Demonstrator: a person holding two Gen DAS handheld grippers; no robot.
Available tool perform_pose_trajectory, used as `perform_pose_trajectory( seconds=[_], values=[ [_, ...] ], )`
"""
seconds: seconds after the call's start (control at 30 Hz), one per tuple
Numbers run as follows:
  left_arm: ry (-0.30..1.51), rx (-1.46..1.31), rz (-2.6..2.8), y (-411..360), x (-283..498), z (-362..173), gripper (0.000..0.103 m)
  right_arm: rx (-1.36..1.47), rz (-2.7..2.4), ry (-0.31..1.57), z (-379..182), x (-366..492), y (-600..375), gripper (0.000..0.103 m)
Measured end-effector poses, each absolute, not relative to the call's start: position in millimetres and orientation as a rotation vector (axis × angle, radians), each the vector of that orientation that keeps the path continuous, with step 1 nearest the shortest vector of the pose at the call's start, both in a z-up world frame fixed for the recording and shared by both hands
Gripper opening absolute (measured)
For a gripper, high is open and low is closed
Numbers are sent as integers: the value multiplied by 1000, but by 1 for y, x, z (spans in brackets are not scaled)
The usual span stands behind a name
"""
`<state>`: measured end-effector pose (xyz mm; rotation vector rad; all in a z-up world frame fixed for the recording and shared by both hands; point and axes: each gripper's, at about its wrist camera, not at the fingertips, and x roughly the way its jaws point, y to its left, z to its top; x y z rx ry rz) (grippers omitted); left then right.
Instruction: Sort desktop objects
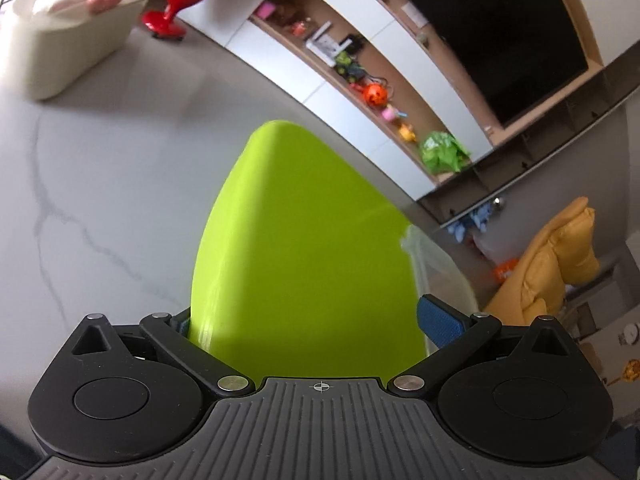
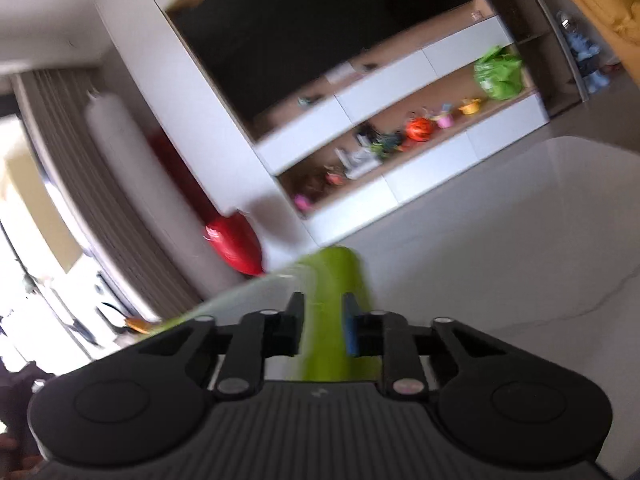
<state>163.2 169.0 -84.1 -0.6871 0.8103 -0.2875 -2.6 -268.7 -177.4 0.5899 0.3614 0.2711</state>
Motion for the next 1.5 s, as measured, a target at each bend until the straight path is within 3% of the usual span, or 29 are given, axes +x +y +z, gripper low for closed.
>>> perform_pose_trajectory(
  seconds=[0.07, 0.2, 0.43, 0.5, 0.83, 1.5],
  values=[
    [824, -693, -273, 171, 169, -87, 103, 540, 232, 357, -172, -7, -261, 27],
    [860, -704, -217, 183, 157, -109, 103, 538, 131, 310, -166, -22, -257, 84],
    [877, -770, -314, 176, 156, -124, 103, 732, 222, 463, -194, -2, -275, 77],
    [880, -752, -308, 171, 159, -122, 103, 733, 277, 499, -201, 4, -271, 64],
    [871, -617, -266, 151, 169, -112, 103, 753, 246, 450, -200, 6, -277, 63],
    [845, -718, -259, 174, 151, -114, 103, 638, 162, 402, -196, -24, -262, 65]
  ],
)
